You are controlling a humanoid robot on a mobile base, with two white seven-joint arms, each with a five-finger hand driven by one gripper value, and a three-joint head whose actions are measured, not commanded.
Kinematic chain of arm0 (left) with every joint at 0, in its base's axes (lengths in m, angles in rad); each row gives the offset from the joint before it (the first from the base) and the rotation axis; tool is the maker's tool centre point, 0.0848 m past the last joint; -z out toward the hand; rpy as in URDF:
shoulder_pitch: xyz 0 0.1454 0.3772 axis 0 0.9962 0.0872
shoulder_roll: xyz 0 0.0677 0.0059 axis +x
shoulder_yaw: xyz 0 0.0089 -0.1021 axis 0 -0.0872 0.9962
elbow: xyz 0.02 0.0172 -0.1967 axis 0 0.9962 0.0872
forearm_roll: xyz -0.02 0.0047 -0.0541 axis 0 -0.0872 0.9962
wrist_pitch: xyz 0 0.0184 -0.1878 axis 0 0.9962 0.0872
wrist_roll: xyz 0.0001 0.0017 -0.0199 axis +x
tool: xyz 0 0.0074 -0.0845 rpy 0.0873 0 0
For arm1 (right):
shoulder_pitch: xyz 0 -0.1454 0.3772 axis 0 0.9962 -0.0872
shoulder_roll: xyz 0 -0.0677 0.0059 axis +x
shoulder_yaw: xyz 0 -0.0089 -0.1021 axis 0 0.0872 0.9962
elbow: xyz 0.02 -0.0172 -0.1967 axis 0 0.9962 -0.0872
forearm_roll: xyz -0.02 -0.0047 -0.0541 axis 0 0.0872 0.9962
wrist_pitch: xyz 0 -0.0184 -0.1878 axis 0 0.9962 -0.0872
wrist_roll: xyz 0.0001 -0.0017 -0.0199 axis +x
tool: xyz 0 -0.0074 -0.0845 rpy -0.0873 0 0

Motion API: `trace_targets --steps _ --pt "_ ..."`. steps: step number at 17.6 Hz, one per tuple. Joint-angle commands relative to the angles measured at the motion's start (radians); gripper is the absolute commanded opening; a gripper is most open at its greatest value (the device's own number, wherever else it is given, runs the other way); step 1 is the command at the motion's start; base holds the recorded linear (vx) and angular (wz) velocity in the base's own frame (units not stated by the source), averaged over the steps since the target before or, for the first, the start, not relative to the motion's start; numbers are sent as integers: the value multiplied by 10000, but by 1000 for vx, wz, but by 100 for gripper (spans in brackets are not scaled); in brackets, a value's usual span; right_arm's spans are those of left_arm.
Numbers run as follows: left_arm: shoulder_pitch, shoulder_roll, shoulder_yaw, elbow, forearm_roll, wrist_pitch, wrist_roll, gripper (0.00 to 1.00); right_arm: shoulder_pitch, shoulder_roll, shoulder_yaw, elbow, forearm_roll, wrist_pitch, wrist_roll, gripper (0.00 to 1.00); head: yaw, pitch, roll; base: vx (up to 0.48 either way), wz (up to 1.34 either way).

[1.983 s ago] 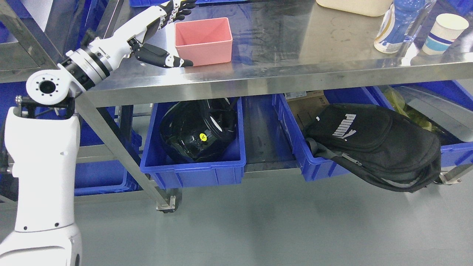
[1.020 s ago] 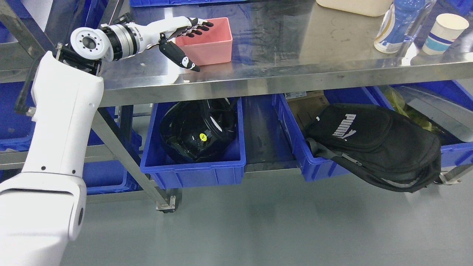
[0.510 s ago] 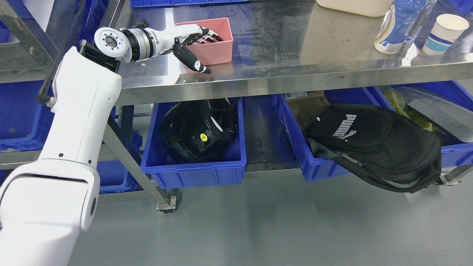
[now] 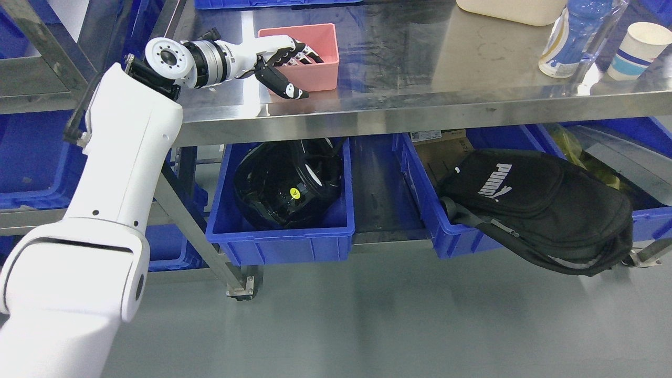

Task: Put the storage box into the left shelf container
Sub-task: 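Close the left hand fingers on the pink box's near wall, then lift the pink box off the table with the left hand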

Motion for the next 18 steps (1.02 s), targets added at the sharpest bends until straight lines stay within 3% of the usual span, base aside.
trace_targets --steps 1,4,6,11,18 --pt "-54 -164 530 520 -17 -17 282 36 77 -175 0 -175 -31 -6 8 100 0 0 0 -7 22" --pt "-38 -179 1342 520 -17 -565 345 10 77 -175 0 -175 -31 -6 8 100 0 0 0 -8 36" --pt "-38 -164 1620 520 -2 -1042 360 1 77 -175 0 -175 -31 -6 8 100 0 0 0 -9 46" --pt "-54 -149 1912 382 -2 -1856 942 1 77 -175 0 -175 -15 -6 8 100 0 0 0 -7 36" --pt "-146 -394 3843 -1135 136 -2149 1189 1 77 -175 0 -175 -31 -6 8 100 0 1 0 5 -31"
